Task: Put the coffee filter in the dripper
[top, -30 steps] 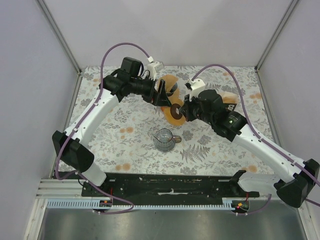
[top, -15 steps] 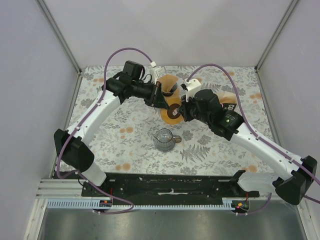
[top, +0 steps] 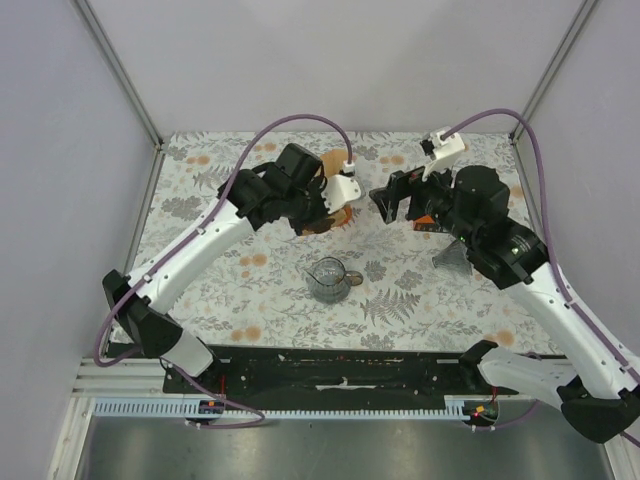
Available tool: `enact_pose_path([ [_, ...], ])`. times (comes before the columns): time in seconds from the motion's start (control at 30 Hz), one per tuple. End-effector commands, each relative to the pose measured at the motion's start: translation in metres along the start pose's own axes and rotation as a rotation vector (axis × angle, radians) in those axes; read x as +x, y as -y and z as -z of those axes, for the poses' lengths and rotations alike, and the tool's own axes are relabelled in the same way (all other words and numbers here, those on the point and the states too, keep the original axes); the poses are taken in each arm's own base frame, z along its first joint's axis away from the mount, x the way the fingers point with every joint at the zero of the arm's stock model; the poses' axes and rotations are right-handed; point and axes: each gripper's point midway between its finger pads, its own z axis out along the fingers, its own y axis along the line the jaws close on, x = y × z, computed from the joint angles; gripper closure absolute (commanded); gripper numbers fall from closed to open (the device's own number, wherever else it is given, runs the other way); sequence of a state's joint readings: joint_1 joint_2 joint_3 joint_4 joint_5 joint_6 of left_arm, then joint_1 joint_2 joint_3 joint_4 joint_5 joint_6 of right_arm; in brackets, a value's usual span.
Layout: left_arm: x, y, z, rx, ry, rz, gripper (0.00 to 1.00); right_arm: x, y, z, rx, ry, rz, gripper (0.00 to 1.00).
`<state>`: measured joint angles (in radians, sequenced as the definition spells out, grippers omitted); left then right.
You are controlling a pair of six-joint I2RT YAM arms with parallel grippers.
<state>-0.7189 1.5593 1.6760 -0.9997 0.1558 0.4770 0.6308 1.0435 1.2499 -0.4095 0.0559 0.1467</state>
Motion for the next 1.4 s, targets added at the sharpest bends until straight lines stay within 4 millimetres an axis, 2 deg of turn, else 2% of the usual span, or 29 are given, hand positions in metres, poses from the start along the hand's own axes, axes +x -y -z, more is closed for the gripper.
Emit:
enact_pose_path([
  [0.0, -0.016, -0.027, 0.053, -0.272, -0.080, -0.443, 0.98, -0.017, -0.016, 0.007, -0.095, -0.011, -0.017, 0.02],
  [0.1, -0.026, -0.019, 0.066, -0.343, -0.087, -0.616, 0.98, -0.017, -0.018, 0.003, -0.108, -0.073, -0.025, 0.02],
  [0.23, -0.042, 0.003, 0.077, -0.491, -0.039, -0.915, 0.98, -0.018, -0.030, 0.002, -0.186, -0.106, -0.040, 0.02],
  [0.33, -0.040, 0.023, 0.086, -0.642, 0.032, -1.201, 0.98, -0.018, -0.036, 0.001, -0.215, -0.119, -0.046, 0.02],
  [0.4, -0.030, 0.033, 0.081, -0.740, 0.055, -1.383, 0.98, -0.014, -0.040, -0.001, -0.236, -0.134, -0.057, 0.02],
  [0.43, -0.032, 0.037, 0.087, -0.791, 0.089, -1.450, 0.98, -0.011, -0.044, -0.002, -0.258, -0.146, -0.062, 0.02],
  [0.47, -0.026, 0.044, 0.080, -0.814, 0.096, -1.538, 0.98, -0.006, -0.048, -0.004, -0.278, -0.168, -0.069, 0.02],
  [0.57, -0.023, 0.058, 0.082, -0.897, 0.175, -1.641, 0.98, 0.013, -0.063, -0.014, -0.315, -0.229, -0.061, 0.02],
  [0.7, -0.017, 0.067, 0.082, -0.974, 0.212, -1.707, 0.98, 0.043, -0.079, -0.034, -0.335, -0.321, -0.047, 0.02],
  [0.83, -0.012, 0.075, 0.079, -0.995, 0.234, -1.763, 0.98, 0.054, -0.088, -0.049, -0.345, -0.357, -0.024, 0.09],
  [0.93, -0.011, 0.074, 0.079, -0.993, 0.234, -1.752, 0.98, 0.065, -0.087, -0.056, -0.333, -0.384, -0.012, 0.13],
  [1.03, -0.011, 0.072, 0.081, -0.993, 0.236, -1.733, 0.98, 0.078, -0.088, -0.062, -0.333, -0.420, -0.010, 0.25],
  [1.17, -0.012, 0.073, 0.080, -0.989, 0.248, -1.728, 0.98, 0.085, -0.091, -0.070, -0.336, -0.438, -0.011, 0.37],
  [1.2, -0.013, 0.074, 0.080, -0.988, 0.256, -1.725, 0.98, 0.086, -0.092, -0.072, -0.338, -0.439, -0.010, 0.42],
  [1.3, -0.014, 0.074, 0.081, -0.991, 0.255, -1.721, 0.98, 0.089, -0.093, -0.074, -0.340, -0.443, -0.014, 0.65],
  [1.37, -0.013, 0.073, 0.081, -0.990, 0.253, -1.713, 0.98, 0.091, -0.092, -0.075, -0.334, -0.449, -0.013, 0.87],
])
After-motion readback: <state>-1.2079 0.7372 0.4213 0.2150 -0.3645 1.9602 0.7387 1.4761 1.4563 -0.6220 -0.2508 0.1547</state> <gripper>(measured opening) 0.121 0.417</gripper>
